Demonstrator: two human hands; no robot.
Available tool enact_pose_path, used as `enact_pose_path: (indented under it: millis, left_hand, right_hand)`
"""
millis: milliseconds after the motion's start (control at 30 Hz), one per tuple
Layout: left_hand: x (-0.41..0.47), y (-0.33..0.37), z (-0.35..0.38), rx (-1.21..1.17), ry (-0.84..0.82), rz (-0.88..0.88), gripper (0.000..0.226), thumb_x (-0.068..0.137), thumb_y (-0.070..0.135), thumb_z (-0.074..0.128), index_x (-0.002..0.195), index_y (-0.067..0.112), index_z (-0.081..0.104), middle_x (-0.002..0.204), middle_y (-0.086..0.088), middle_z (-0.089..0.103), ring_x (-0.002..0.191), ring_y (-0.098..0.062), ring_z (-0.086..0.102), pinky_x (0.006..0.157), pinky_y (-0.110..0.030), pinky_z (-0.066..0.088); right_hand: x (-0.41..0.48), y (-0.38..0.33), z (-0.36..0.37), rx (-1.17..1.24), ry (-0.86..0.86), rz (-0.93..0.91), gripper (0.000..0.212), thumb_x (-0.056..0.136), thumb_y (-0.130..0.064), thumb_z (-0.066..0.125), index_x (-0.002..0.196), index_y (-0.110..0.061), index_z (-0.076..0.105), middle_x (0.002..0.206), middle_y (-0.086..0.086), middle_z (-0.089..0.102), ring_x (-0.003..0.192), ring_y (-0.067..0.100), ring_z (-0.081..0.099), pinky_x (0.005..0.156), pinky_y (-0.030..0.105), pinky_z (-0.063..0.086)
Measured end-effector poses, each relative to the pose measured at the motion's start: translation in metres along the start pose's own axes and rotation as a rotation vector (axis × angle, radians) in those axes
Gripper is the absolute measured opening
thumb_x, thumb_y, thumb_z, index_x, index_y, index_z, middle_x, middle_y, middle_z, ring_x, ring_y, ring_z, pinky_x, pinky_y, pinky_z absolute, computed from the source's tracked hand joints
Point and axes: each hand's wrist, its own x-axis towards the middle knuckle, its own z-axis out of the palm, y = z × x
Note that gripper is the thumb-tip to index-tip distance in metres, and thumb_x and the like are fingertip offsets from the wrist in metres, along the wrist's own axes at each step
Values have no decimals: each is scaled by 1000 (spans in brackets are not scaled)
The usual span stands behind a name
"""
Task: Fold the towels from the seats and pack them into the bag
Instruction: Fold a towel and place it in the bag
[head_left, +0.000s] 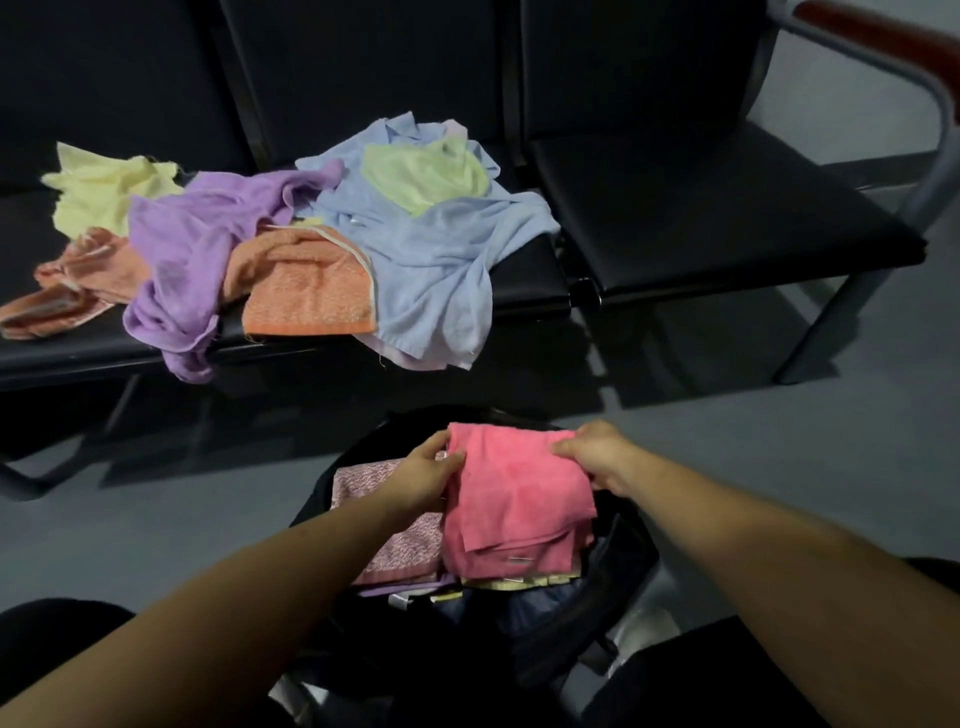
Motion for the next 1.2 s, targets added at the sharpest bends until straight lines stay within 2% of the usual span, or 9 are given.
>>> enact_pose_path:
  millis: [100,233,333,433,467,600,700,1000,1200]
  left_hand:
    - [11,-7,0,55,-59,-115,29,101,18,57,125,34,55,120,-11,65,103,-26,61,92,-45,53]
    - [23,-14,-9,429,-9,-227,60,98,24,60,150,11,34,138,-15,52,108,-26,53,79,-33,45]
    - [27,-3,-17,477,87,-147,44,97,24,63,135,5,50,119,-17,59,97,-26,57,71,-29,47]
    - [30,26,-30,372,148,-28,6,96,13,60,97,8,62,90,-14,58,82,-24,55,63,-28,46]
    - [31,38,-36,351,161,0,8,95,11,59,89,8,63,87,-14,60,79,-23,56,65,-30,47]
    - [22,92,-70,410,201,160,13,92,15,63,86,6,70,75,-7,67,65,-18,60,67,-33,50]
    - [11,135,-104,386,239,248,13,95,13,61,85,12,68,83,-8,72,76,-21,66,77,-33,54]
    - [15,167,-223,520,743,292,15,89,14,61,103,13,65,96,-10,67,86,-30,61,73,-31,43]
    - [24,124,-269,535,1068,141,57,91,27,67,140,6,47,135,-31,44,127,-45,41,107,-47,33]
  right_hand:
    - [8,7,9,-81,31,13,21,90,-14,71,79,-12,53,71,9,52,63,22,52,59,29,43]
    - [12,2,8,-256,66,53,22,90,-21,71,103,-5,65,110,17,68,104,32,66,88,36,51]
    - [12,-14,6,-267,83,20,15,90,-20,67,84,-11,57,103,15,66,97,30,65,79,33,49]
    - [10,-46,13,-225,98,-68,10,85,-17,67,86,-8,62,78,10,61,64,23,58,53,25,42]
    - [9,-59,16,-200,96,-110,10,85,-17,66,86,-7,64,74,9,59,61,22,55,51,24,40]
    - [-7,-124,31,-20,30,-245,13,86,-13,64,93,-4,69,80,12,61,75,25,60,65,33,45]
    - [-15,-170,37,-2,31,-403,8,83,-5,56,87,-11,60,80,14,56,73,23,55,65,36,45]
    - [-11,-268,78,-221,3,-636,42,89,-16,68,128,-10,54,104,3,60,77,14,60,62,24,45]
    - [1,-301,135,-340,10,-725,35,91,-22,66,123,-9,56,116,7,62,95,22,58,76,27,41]
